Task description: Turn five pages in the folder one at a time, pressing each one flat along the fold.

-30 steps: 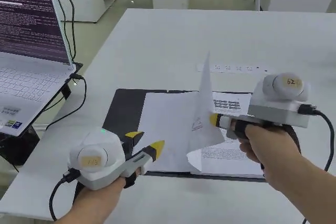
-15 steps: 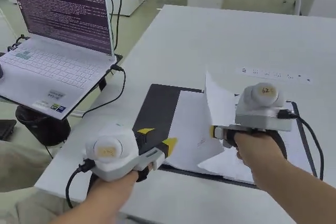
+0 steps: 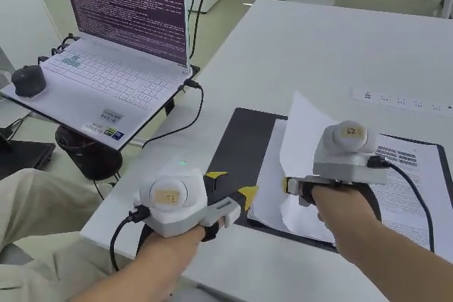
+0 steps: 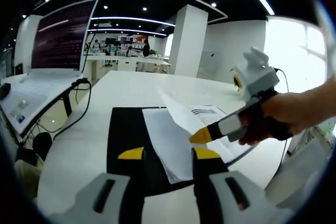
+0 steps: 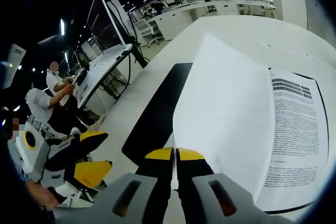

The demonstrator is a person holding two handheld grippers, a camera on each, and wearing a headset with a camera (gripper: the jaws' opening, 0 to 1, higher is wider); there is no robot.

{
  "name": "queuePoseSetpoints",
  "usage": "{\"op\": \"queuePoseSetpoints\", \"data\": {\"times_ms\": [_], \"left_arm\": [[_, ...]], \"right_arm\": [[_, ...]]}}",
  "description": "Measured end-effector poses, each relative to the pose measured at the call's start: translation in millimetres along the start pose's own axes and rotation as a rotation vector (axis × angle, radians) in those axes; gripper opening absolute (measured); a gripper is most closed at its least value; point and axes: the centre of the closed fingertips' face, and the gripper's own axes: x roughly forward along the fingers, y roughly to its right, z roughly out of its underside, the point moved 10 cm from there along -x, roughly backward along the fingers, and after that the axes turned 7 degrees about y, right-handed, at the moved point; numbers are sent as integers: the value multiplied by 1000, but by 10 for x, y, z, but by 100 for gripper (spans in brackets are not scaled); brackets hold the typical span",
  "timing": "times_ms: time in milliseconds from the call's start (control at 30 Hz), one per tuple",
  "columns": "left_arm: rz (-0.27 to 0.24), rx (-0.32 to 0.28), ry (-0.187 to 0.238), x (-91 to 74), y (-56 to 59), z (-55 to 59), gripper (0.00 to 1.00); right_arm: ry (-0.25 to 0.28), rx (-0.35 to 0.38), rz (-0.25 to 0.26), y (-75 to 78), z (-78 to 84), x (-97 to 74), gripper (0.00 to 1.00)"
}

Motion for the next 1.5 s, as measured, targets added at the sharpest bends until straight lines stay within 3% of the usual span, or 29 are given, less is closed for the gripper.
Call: {"op": "queuePoseSetpoints", "data": {"times_ms": [333, 567, 733, 867, 967, 1267, 1367, 1433, 1500], "left_arm": [[-14, 2, -17, 7, 0, 26, 33], [-37, -4, -17, -15, -86, 51, 33], [-47, -5, -24, -27, -129, 70, 33], [-34, 0, -40, 37, -111, 94, 33], [2, 26, -66, 146, -62, 123, 33], [116, 122, -157, 530, 200, 281, 30], [139, 147, -191, 616, 229, 369, 29], [144, 164, -215, 646, 241, 425, 28], [146, 176, -237, 663, 257, 485, 27]], "right_arm": [[12, -15, -85, -105, 116, 149, 12], [21, -18, -145, -137, 266, 193, 21], [-13, 8, -152, -69, 434, 237, 20], [10, 41, -161, 1, 478, 149, 20], [60, 75, -165, 95, 415, 10, 19], [205, 173, -90, 705, 167, -350, 16], [237, 215, -99, 821, 171, -444, 16], [264, 265, -136, 854, 160, -488, 13], [270, 269, -144, 900, 161, -528, 12]]}}
